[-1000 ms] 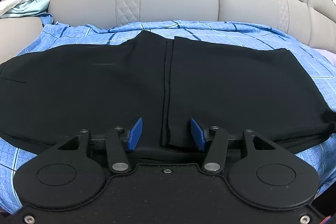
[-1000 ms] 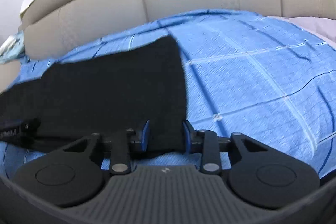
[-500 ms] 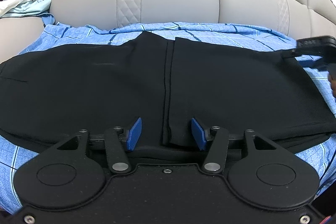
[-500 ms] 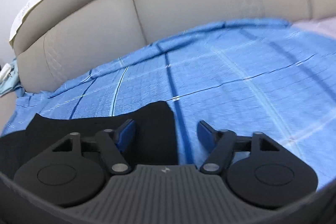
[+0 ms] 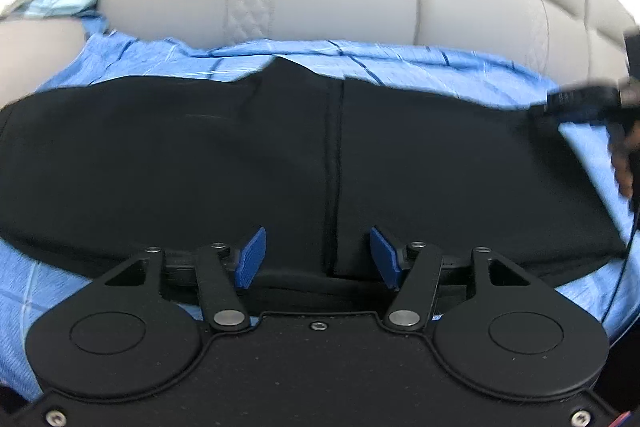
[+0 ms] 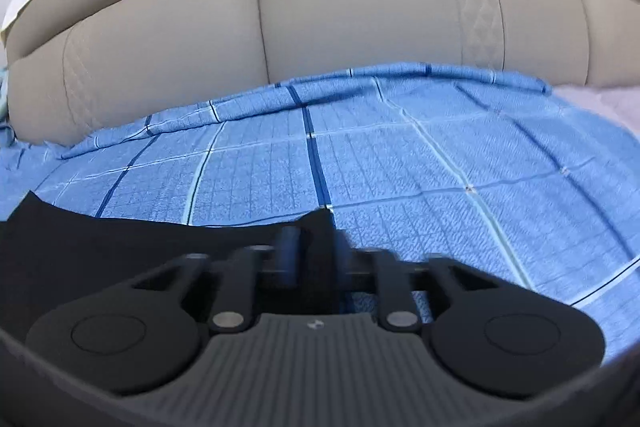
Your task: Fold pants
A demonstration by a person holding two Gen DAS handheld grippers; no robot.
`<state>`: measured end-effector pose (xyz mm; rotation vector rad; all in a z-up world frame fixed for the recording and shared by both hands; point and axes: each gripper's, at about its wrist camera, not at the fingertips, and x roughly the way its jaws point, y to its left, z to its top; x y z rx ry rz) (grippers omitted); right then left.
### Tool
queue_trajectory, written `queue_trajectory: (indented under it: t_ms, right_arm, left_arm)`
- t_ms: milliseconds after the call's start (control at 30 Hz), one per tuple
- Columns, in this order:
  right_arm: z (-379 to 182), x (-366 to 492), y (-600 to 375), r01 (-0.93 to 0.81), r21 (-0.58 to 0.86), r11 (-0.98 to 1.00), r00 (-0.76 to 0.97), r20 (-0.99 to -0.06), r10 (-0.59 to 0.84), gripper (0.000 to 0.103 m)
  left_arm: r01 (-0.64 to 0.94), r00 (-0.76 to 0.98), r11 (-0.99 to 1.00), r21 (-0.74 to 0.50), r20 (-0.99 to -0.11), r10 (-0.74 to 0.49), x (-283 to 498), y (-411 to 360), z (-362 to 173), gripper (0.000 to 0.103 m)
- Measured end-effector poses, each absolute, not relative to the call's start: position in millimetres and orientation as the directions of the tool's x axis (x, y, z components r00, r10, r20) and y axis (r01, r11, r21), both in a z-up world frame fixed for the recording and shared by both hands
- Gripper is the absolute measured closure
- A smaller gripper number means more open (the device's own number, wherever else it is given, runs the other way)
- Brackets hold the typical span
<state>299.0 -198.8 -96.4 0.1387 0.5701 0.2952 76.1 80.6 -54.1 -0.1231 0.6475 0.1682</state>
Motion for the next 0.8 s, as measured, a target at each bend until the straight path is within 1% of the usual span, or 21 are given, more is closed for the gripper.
queue_trajectory:
  t_ms: [33, 67, 133, 167, 200, 267, 367, 467, 633, 667, 700, 733, 800]
  right_arm:
    - [-92, 292, -195, -0.244, 0.17, 0.955, 0.818, -0.493, 0.297, 0.032]
    - [-87, 285, -190, -0.246, 0.127, 0.961, 0.836, -0.474, 0.277, 0.029]
    - [-77, 267, -175, -0.263, 0.054, 0.963, 0.866, -0.428, 0.26, 0.025]
    - [-73, 257, -167, -0.276, 0.03, 0.961, 0.873, -0.409, 0.264, 0.023]
    - [-70, 244, -154, -0.299, -0.003, 0.954, 0.881, -0.384, 0.275, 0.019]
    - [-66, 222, -129, -0.342, -0.046, 0.939, 0.887, -0.344, 0.306, 0.012]
    - [-69, 195, -85, -0.426, -0.083, 0.901, 0.867, -0.321, 0.381, 0.01]
    - [-78, 174, -41, -0.525, -0.069, 0.848, 0.811, -0.342, 0.475, 0.009]
    - [-94, 154, 7, -0.612, -0.074, 0.787, 0.744, -0.392, 0.542, 0.009]
    - [-99, 155, 15, -0.621, -0.083, 0.779, 0.737, -0.402, 0.544, 0.007]
    - [-103, 153, 20, -0.625, -0.094, 0.775, 0.737, -0.399, 0.545, 0.002]
    - [-107, 150, 22, -0.614, -0.097, 0.783, 0.751, -0.378, 0.542, 0.0]
    - [-109, 150, 21, -0.608, -0.062, 0.791, 0.75, -0.373, 0.547, 0.0]
  left_arm:
    - [-0.22, 0.793, 0.972, -0.082, -0.596, 0.129, 69, 90, -48, 0.047]
    - [-0.249, 0.799, 0.964, -0.095, -0.583, 0.149, 62, 102, -42, 0.046]
    - [-0.327, 0.8, 0.937, -0.123, -0.564, 0.205, 49, 129, -32, 0.039]
    - [-0.371, 0.796, 0.918, -0.14, -0.556, 0.237, 44, 144, -29, 0.037]
    - [-0.421, 0.789, 0.892, -0.161, -0.55, 0.273, 38, 162, -26, 0.035]
    - [-0.524, 0.753, 0.829, -0.193, -0.56, 0.346, 30, 198, -26, 0.034]
    - [-0.641, 0.702, 0.732, -0.232, -0.562, 0.437, 17, 245, -27, 0.034]
    - [-0.695, 0.677, 0.665, -0.274, -0.561, 0.476, 6, 282, -31, 0.034]
    - [-0.71, 0.687, 0.591, -0.383, -0.563, 0.46, 5, 328, -42, 0.034]
    - [-0.704, 0.694, 0.588, -0.399, -0.564, 0.448, 7, 335, -46, 0.034]
    - [-0.702, 0.696, 0.58, -0.412, -0.57, 0.437, 9, 342, -50, 0.034]
    - [-0.705, 0.695, 0.567, -0.426, -0.576, 0.431, 9, 347, -55, 0.034]
    - [-0.697, 0.706, 0.56, -0.448, -0.568, 0.423, 12, 353, -62, 0.034]
